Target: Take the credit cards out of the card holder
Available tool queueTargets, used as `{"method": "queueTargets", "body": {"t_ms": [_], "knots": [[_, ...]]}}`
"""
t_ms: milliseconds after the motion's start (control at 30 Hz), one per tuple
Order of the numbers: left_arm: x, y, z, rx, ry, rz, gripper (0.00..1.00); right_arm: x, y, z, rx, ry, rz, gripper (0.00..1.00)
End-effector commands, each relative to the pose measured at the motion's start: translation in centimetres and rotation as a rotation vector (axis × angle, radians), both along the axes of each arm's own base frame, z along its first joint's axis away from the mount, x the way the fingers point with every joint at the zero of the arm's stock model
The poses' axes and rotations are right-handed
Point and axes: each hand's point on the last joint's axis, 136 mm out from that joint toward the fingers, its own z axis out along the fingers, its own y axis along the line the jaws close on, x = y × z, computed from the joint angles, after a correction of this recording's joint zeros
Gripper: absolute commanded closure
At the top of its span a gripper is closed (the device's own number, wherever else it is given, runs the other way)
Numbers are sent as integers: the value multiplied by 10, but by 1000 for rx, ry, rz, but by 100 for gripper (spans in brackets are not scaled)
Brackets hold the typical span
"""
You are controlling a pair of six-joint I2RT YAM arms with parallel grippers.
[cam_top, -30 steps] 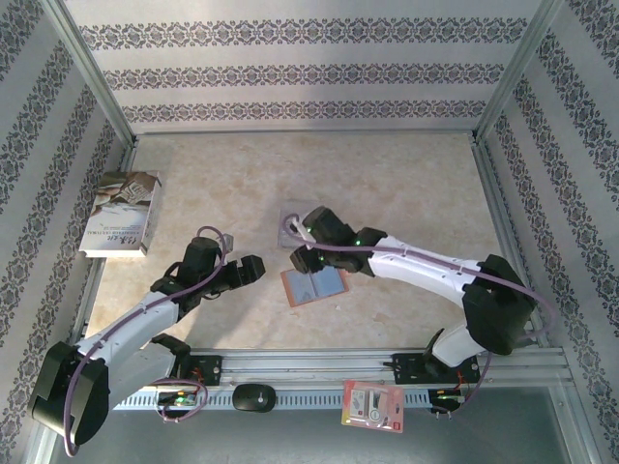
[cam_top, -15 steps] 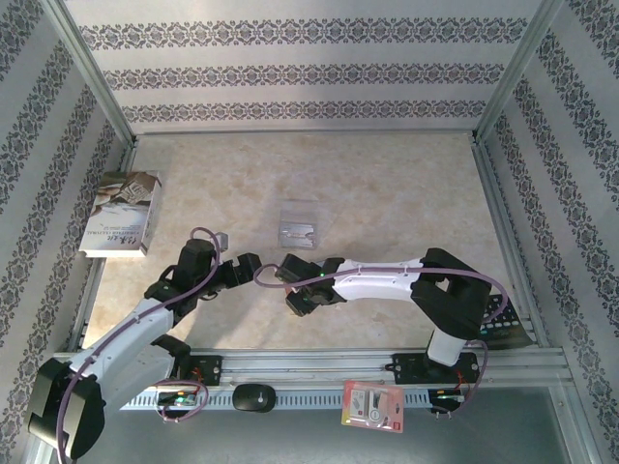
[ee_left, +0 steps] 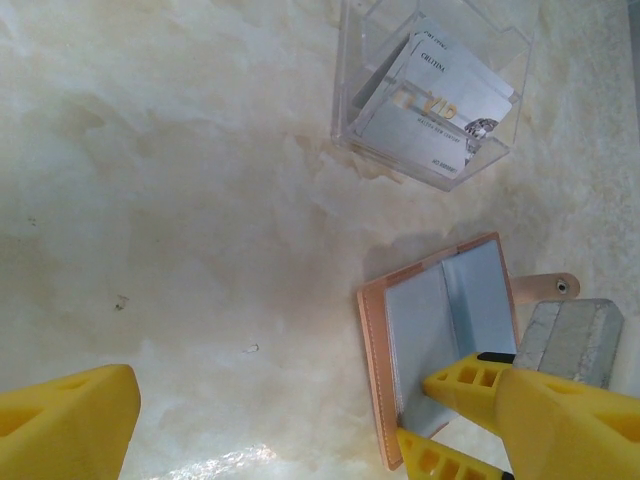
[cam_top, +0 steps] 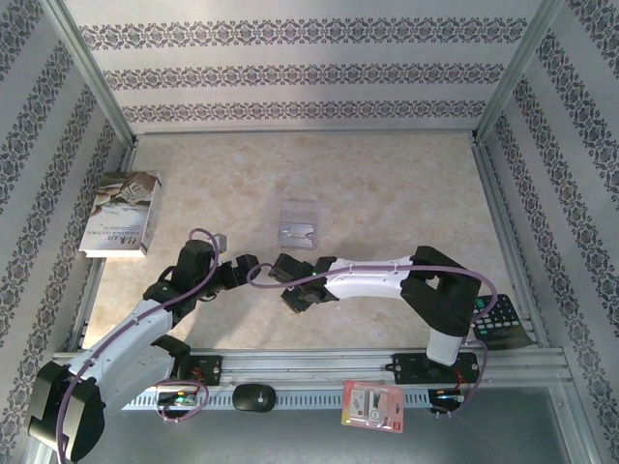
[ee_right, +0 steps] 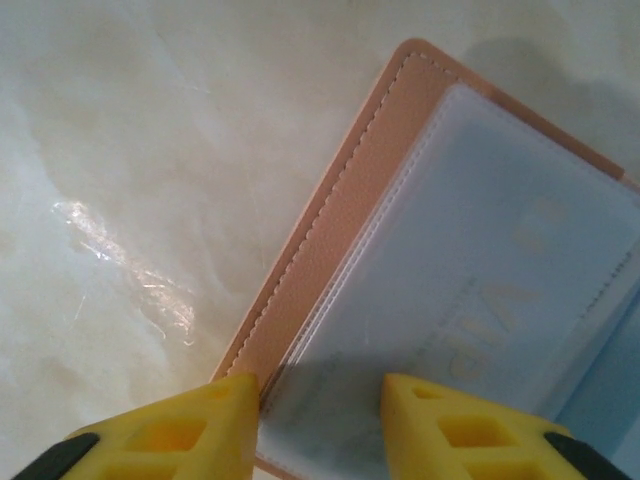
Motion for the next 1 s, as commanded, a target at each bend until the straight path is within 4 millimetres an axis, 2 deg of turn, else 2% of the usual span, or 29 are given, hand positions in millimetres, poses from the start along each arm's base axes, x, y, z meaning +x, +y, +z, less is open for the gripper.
{"method": "queueTargets", "body": {"t_ms": [0,167,400,500,600,733,867,967], "knots": [[-4,5,-7,14,20,4,9,-3,-4,-14,-52,8,-1,70],[-5,3,-7,6,19,-7,10,-2,7,-5,16,5,-3,85],[-5,-12,-6,-49,23,-62,23,3,24,14,167,15,-36,97],[-7,-19,-10,-44,35,-78,32,9,26,25,256,27,-78,100],[-8,-26,-15,-25,42,-94,47,13,25,31,336,49,-116,100],[-8,-39,-20,4,39,-127,58,13,22,33,418,88,-155,100],[-9,-56,-25,41,46,-172,66,13,22,37,494,113,-185,100],[-8,-65,-32,63,55,-191,68,13,20,41,525,111,-191,100]]}}
